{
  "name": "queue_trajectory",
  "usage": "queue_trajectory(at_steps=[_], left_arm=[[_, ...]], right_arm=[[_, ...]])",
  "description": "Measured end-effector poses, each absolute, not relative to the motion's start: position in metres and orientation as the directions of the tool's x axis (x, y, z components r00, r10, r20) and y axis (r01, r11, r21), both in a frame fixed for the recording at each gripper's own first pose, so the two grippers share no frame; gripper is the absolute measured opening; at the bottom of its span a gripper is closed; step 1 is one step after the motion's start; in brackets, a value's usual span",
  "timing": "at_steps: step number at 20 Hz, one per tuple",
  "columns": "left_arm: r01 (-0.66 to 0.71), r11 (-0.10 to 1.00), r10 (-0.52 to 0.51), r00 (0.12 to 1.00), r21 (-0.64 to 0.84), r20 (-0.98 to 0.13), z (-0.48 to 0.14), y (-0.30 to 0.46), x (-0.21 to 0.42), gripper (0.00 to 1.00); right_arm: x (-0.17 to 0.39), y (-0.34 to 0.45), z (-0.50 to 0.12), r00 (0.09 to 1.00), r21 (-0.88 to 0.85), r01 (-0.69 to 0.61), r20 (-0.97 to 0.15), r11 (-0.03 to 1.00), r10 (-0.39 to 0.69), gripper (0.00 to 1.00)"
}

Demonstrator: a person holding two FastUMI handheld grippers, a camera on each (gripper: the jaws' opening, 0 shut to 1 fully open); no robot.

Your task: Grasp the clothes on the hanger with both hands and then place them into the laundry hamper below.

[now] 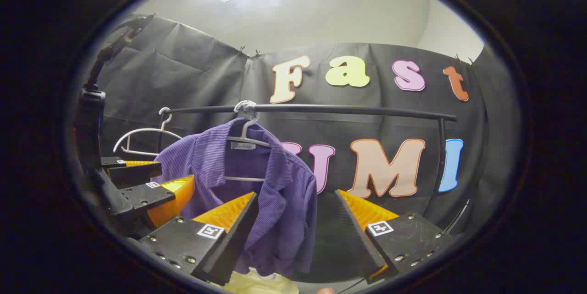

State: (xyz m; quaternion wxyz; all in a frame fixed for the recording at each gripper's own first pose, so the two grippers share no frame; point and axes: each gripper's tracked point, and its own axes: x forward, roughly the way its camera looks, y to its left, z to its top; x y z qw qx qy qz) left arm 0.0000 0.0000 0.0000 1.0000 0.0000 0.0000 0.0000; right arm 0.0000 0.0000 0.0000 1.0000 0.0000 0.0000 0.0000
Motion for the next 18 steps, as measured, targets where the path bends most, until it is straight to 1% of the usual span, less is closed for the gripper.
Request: queue_trajectory(at_steps=[1,3,4,7,8,9,10,12,13,15,16,17,18], left_arm=[[0.002,1.0,-0.002,1.0,0.0,-0.002,0.0,-0.003,0.0,0.95],[0.006,1.0,-0.006,1.0,-0.002,-0.002,-0.001,-0.005,0.001,0.95],[0.005,1.0,-0.005,1.0,-0.001,-0.004,-0.001,-0.007,0.002,0.95],[0.003,1.0,-0.003,1.0,0.005,-0.012,-0.004,-0.009,0.004,0.96],[0.003,1.0,-0.003,1.0,0.006,-0.014,-0.004,-0.01,0.005,0.95],[0.003,1.0,-0.003,1.0,0.004,-0.015,-0.005,-0.01,0.005,0.95],[0.004,1.0,-0.004,1.0,0.0,-0.017,-0.004,-0.011,0.005,0.93],[0.005,1.0,-0.005,1.0,-0.004,-0.018,-0.004,-0.014,0.006,0.93],[0.0,1.0,0.0,1.0,0.0,-0.021,-0.007,-0.013,0.007,0.95],[-0.014,1.0,0.014,0.999,0.01,-0.036,-0.013,-0.013,0.01,0.95],[-0.021,1.0,0.021,0.999,0.01,-0.045,-0.017,-0.014,0.012,0.92],[-0.031,0.999,0.031,0.998,0.011,-0.052,-0.02,-0.015,0.014,0.95],[-0.042,0.999,0.043,0.997,0.014,-0.057,-0.023,-0.016,0.018,0.92]], right_arm=[[0.0,-0.002,-0.001,1.0,0.001,-0.001,-0.001,1.0,0.001,0.98],[0.002,-0.003,-0.001,1.0,0.003,-0.001,0.0,1.0,0.001,0.95],[0.003,-0.002,-0.001,1.0,0.003,-0.001,0.0,1.0,0.001,0.98],[0.003,-0.002,-0.003,1.0,0.004,-0.007,-0.003,1.0,0.007,0.98],[0.004,-0.001,-0.003,1.0,0.004,-0.008,-0.003,1.0,0.008,0.95],[0.004,-0.002,-0.003,1.0,0.003,-0.008,-0.004,1.0,0.008,0.95],[0.004,-0.004,-0.003,1.0,0.003,-0.008,-0.004,1.0,0.008,0.95],[0.004,-0.006,-0.003,1.0,0.004,-0.007,-0.005,1.0,0.007,0.94],[0.004,-0.008,-0.003,1.0,0.003,-0.004,-0.005,1.0,0.004,0.95],[0.004,-0.012,-0.004,1.0,-0.001,0.005,-0.006,1.0,-0.005,0.94],[0.004,-0.012,-0.006,1.0,-0.004,0.006,-0.01,1.0,-0.006,0.98],[0.003,-0.013,-0.007,1.0,-0.007,0.008,-0.013,1.0,-0.008,0.98],[0.001,-0.014,-0.008,1.0,-0.013,0.01,-0.014,1.0,-0.011,0.94]])
